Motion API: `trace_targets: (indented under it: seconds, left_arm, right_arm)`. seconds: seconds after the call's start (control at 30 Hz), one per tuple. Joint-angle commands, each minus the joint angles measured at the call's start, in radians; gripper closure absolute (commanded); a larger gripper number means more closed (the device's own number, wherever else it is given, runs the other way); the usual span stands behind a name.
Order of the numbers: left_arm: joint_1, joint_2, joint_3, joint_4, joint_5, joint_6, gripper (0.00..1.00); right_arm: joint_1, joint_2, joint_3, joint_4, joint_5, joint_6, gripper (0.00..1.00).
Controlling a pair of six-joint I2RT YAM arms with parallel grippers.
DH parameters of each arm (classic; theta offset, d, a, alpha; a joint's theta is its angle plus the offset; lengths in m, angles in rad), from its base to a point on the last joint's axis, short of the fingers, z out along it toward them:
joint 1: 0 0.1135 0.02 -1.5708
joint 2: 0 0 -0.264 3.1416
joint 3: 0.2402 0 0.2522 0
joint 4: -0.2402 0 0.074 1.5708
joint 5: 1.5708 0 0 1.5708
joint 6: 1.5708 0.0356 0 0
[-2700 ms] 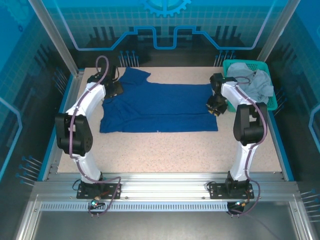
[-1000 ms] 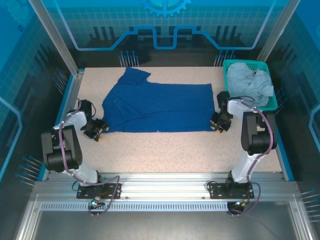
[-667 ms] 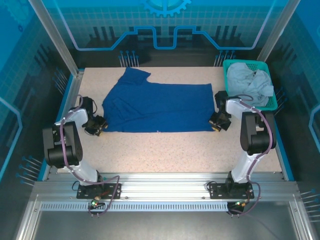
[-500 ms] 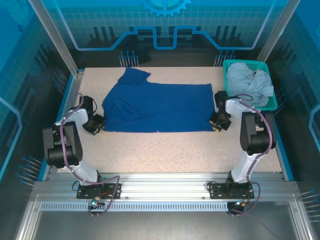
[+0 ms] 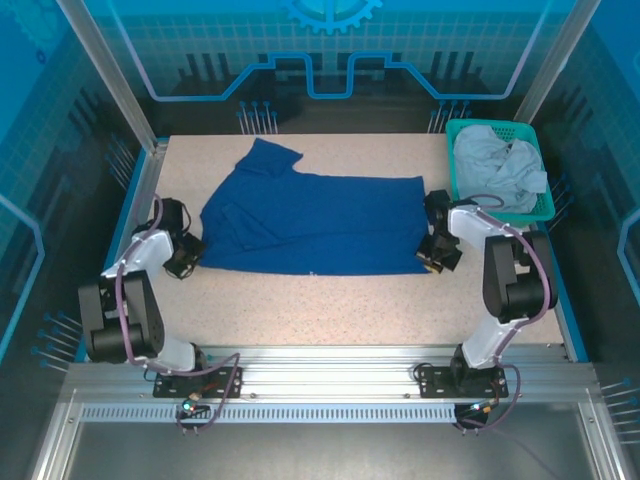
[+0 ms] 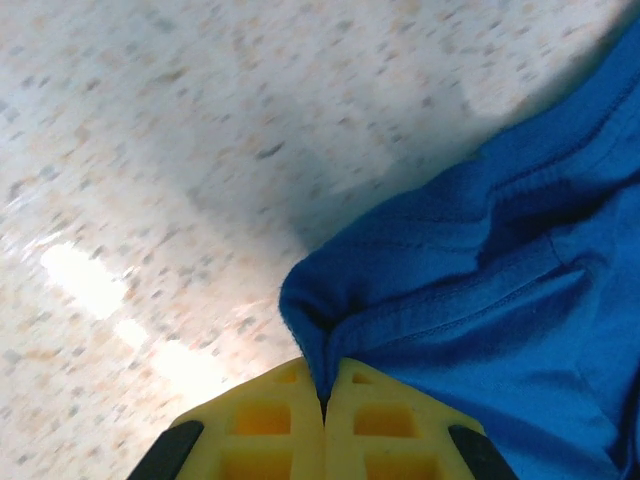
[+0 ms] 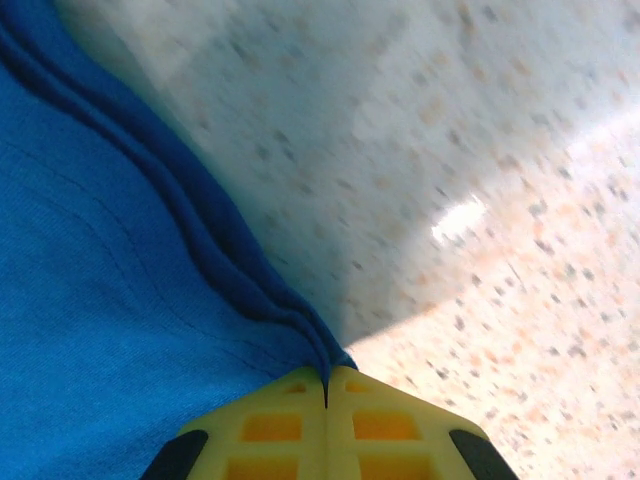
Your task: Fold and stack the t-shirts
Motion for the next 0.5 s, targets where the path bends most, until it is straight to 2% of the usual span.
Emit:
trace_targets:
  seconds: [0.0, 0.2, 0.43, 0.47]
  left_arm:
    - [-0.002, -0.06, -0.047, -0.104, -0.067, -0.05, 1.0]
    - [-0.004, -0.186, -0.144, -0.227, -0.106, -0.18, 1.0]
    - [-0.007, -0.245, -0.202, -0.264, -0.105, -0.265, 1.0]
    - [-0.007, -0.247, -0.194, -0.27, -0.108, -0.266, 0.9]
  right_arm:
    - [0.006, -0.063, -0.062, -0.096, 0.058, 0.062, 1.0]
    - [0.011, -0.161, -0.167, -0.17, 0.065, 0.145, 1.0]
    - [0.01, -0.242, -0.299, -0.167, 0.036, 0.193, 1.0]
    - [0.011, -0.238, -0.299, -0.166, 0.031, 0.192, 1.0]
